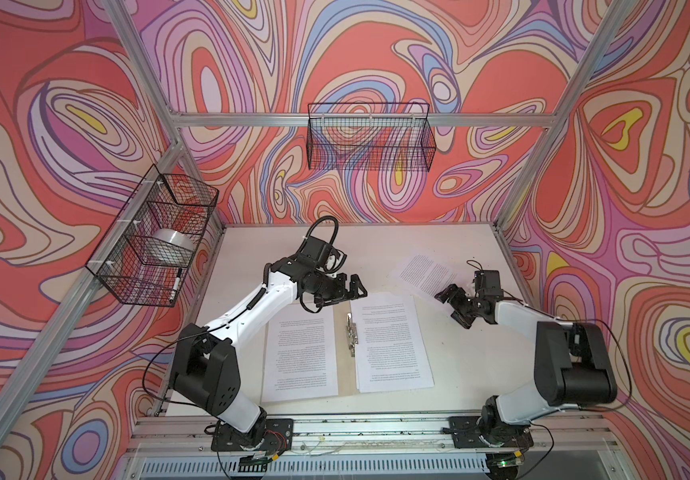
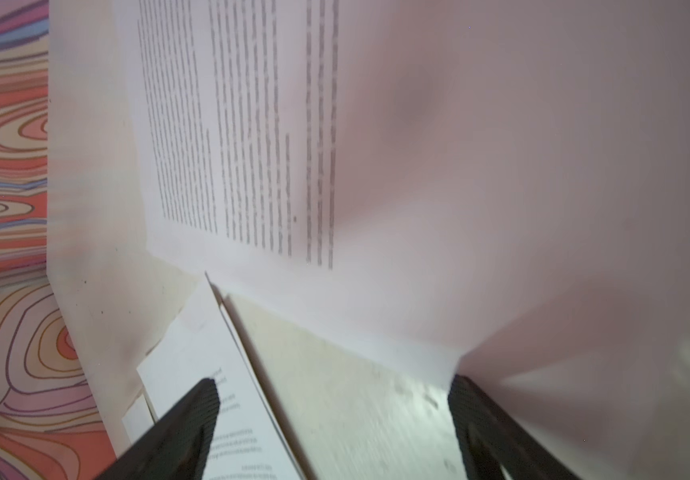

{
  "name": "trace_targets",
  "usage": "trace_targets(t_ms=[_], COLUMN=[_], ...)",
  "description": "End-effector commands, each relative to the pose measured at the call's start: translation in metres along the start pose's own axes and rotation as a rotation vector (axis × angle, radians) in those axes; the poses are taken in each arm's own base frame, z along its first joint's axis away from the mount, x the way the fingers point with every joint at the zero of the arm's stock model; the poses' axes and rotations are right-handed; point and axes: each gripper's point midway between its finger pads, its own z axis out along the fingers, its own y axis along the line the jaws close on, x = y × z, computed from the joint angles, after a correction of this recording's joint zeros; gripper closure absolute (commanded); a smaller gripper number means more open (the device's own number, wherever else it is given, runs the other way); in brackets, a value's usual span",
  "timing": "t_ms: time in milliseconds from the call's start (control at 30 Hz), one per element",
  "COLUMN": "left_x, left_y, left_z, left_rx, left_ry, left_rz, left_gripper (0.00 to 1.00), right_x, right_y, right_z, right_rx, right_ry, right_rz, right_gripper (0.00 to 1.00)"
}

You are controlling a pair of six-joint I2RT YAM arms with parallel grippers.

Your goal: Put the files into the folder

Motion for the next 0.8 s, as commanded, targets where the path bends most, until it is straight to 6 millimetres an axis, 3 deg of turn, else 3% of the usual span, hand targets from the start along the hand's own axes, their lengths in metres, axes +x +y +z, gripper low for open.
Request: trace_targets(t_ms=[0, 133, 233, 367, 433, 567, 767], left_x=[0.004, 0.013, 0.014, 0.009, 0.004, -0.002, -0.021], left_y=[-0.017, -0.042, -0.057, -0.066, -0.067, -0.068, -0.078], left_z=[0.014, 0.043, 0.061, 0.076, 0.083, 0.100, 0.115], left_rx=[-0.002, 0.017, 0.039, 0.060, 0.062, 0.067, 0.092], left_ry=[0.037, 0.092, 0.106, 0.096, 0.090, 0.109, 0.110], left_rz=[0.041, 0.080, 0.079, 0.047, 0.030, 0.013, 0.011], left_gripper=[0.00, 0.00, 0.00, 0.00, 0.00, 0.00, 0.00], right_x=[-0.019, -0.055, -0.084, -0.123, -0.132, -0.137, -0.118], right_y=[0.033, 0.031, 0.026, 0.014, 0.003, -0.004, -0.011], right_z=[-0.026, -0.023, -0.003, 0.007, 0.018, 0.035, 0.057], right_rx=[-0.053, 0.066, 0.129, 0.210, 0.249, 0.246, 0.188], right_ry=[-0.083, -0.122, -0.120, -0.169, -0.147, -0.121, -0.039], right_rz=[-0.136, -0.233, -0.251, -0.267, -0.252, -0.223, -0.165], right_gripper=[0.05, 0.02, 0.02, 0.02, 0.02, 0.02, 0.04])
